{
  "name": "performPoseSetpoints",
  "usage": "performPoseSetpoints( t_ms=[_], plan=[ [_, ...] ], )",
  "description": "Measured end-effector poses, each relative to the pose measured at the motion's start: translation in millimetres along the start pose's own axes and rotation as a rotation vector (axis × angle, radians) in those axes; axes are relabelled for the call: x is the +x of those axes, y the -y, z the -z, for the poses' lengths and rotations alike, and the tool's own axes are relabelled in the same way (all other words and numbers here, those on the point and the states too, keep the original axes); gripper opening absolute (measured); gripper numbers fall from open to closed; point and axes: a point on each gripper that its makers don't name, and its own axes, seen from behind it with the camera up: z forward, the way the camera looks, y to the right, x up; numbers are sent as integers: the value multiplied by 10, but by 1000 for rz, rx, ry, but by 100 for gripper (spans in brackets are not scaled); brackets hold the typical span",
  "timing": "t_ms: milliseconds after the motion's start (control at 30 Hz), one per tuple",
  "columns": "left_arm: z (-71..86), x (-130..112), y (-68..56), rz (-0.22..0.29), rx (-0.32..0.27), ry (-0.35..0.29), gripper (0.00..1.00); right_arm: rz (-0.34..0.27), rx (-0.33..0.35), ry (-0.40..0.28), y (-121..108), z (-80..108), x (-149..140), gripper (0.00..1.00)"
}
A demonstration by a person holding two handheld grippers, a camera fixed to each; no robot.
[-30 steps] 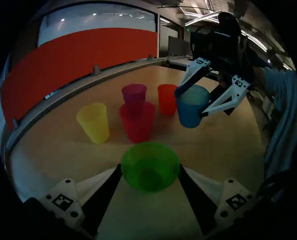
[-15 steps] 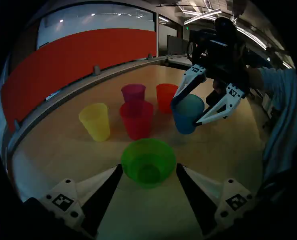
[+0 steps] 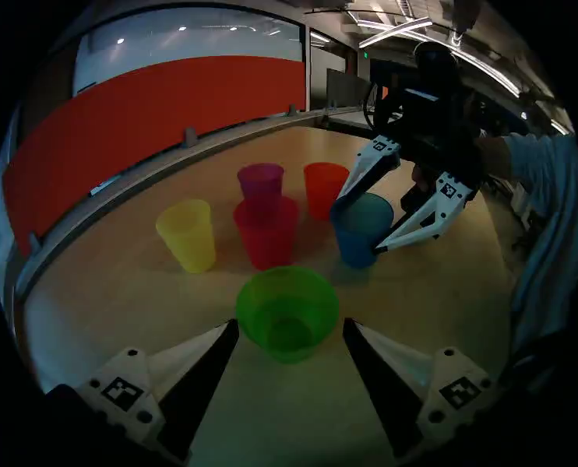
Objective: Pour water
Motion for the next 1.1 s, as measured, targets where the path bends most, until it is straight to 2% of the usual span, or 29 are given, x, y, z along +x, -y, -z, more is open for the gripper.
performPoseSetpoints(
  t_ms=[633, 833, 1100],
  plan=[
    [33, 37, -24, -4, 2, -4, 100, -11, -35, 17, -66, 78, -111, 94],
    [41, 38, -19, -4, 5, -5, 100, -15, -42, 19, -68, 90, -122, 100],
    [72, 6, 6, 10, 16, -4, 100, -38, -42, 9, -31, 164, -77, 100]
  ],
)
